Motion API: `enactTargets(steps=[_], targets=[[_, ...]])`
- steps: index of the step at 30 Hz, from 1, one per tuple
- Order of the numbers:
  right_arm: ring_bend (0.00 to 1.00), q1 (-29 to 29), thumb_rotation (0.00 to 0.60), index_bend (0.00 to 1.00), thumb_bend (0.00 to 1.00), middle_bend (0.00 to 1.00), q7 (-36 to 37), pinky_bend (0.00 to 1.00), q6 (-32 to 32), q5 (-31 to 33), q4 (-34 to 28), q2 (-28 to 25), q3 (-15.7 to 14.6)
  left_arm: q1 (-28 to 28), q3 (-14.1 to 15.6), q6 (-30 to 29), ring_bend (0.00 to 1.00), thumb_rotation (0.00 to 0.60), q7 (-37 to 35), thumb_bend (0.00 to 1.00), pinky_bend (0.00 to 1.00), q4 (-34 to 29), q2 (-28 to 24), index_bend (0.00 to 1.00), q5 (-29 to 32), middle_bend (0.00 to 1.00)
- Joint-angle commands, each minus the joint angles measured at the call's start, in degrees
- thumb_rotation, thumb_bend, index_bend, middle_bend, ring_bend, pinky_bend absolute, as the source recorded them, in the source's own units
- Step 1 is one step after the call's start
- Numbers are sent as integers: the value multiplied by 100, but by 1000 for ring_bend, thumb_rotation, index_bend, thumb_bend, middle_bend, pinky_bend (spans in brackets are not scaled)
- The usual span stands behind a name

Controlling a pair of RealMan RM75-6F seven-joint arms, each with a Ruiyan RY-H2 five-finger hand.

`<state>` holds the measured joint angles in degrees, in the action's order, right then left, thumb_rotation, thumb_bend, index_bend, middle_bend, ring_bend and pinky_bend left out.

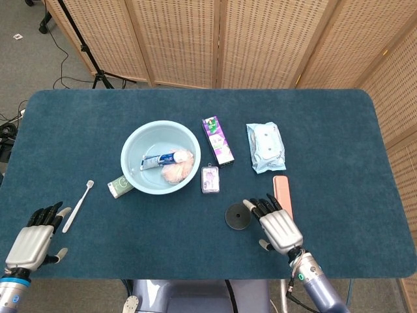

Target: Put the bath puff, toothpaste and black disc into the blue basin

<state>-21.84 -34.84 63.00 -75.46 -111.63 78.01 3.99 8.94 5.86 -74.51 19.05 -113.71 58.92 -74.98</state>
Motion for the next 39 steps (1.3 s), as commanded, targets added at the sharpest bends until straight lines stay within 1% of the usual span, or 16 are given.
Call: enactTargets(steps=[1,4,8,12,15,19,24,35,39], targets=[[61,78,600,53,227,57,345,24,320,-439,238,86,-56,-9,-7,-3,0,600,-12,264,0,1,5,0,-16,0],[61,110,600,55,208,57,478,24,422,-558,282,111,-92,-17,-16,2,0,600,-24,264,0,3,5,0,-19,0],[61,118,600,72,208,57,543,24,436,-625,291,113,-166,-20,-20,33,0,600,-36,265,0,8,3,0,-16,0],[56,75,600,97,208,57,485,24,298,-554,233,90,-249,-18,-26,69,0,600,-37,265,0,10,9,0,-8,0],[51,3,600,117,207,55,359,24,127,-371,200,87,-273,-19,-28,88,0,600,-30,265,0,13,12,0,-3,0],[50,-120,600,136,206,55,210,24,-95,-25,172,120,-234,-19,-37,113,0,600,-18,266,0,23,20,0,24,0],[46,-308,600,136,207,52,-20,24,-294,300,302,288,-169,-15,-48,148,0,600,-14,266,0,44,35,0,49,0],[46,-728,600,136,206,50,-280,24,-539,847,662,690,69,53,-80,380,0,600,-41,270,0,194,146,0,258,0],[46,-845,600,139,207,50,-359,24,-572,1006,776,763,102,92,-88,502,0,600,-52,271,0,266,198,0,367,0]])
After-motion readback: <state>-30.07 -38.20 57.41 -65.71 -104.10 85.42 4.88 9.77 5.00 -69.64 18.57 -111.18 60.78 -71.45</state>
